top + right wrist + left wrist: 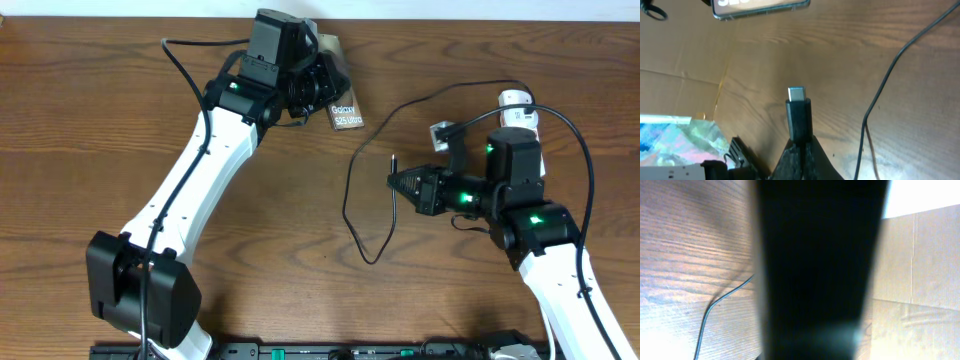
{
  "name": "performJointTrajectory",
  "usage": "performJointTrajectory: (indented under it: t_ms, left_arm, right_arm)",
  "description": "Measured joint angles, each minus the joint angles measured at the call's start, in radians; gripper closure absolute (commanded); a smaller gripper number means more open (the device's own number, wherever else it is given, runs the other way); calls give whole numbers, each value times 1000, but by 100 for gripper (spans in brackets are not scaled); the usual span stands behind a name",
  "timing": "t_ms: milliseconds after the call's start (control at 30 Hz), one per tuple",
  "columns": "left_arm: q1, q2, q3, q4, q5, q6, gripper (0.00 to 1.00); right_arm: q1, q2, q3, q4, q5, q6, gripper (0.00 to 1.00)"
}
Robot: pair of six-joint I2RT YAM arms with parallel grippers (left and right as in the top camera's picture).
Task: Plug charger to phone and switch on socket
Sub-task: 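Align the USB-C plug under the phone's bottom port, right gripper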
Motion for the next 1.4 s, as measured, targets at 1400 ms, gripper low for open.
performJointTrajectory:
  t_ms: [1400]
  left_arm:
    - [-33,0,0,109,304,128,93]
  right_arm:
    - [96,98,122,53,53,-103,99]
